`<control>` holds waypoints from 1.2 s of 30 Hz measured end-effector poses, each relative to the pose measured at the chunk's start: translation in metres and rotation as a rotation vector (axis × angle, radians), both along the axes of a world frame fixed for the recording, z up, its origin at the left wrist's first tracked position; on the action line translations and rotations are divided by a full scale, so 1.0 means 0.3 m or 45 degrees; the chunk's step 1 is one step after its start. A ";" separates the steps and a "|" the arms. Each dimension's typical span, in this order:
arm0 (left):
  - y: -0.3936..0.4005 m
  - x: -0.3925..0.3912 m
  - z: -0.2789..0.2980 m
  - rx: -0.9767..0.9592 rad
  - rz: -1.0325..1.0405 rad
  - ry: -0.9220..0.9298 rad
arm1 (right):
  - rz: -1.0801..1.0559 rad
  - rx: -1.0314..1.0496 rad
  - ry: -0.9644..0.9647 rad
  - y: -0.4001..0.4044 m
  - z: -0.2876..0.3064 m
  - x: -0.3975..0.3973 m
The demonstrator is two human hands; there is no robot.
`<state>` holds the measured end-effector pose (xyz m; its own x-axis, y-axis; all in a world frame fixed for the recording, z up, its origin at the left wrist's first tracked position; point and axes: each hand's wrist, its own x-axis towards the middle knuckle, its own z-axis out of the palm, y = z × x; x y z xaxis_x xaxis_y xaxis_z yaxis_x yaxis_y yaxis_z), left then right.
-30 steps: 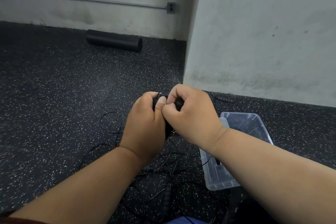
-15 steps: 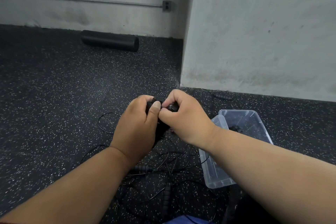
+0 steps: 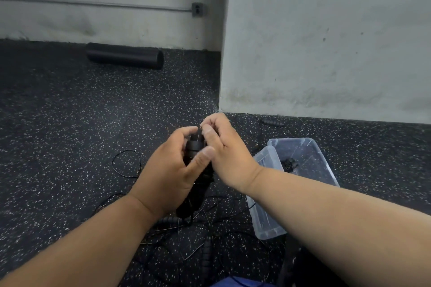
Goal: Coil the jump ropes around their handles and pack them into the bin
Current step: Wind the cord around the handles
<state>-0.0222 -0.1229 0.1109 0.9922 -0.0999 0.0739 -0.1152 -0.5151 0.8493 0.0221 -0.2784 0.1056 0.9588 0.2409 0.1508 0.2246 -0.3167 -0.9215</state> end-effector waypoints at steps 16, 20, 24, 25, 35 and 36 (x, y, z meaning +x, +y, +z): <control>-0.016 0.018 -0.027 -0.316 0.029 0.391 | 0.298 0.074 0.582 -0.130 -0.017 0.085; -0.027 0.023 -0.060 -0.341 0.001 0.476 | 0.279 0.110 0.623 -0.168 -0.043 0.093; -0.060 0.024 -0.087 -0.361 -0.051 0.594 | 0.266 0.121 0.697 -0.203 -0.075 0.085; -0.069 0.025 -0.090 -0.327 -0.055 0.568 | 0.289 0.121 0.714 -0.212 -0.082 0.084; -0.122 0.043 -0.098 -0.017 -0.153 0.194 | 0.294 0.220 0.726 -0.304 -0.085 0.091; -0.126 0.050 -0.104 -0.005 -0.189 0.226 | 0.293 0.221 0.734 -0.314 -0.095 0.087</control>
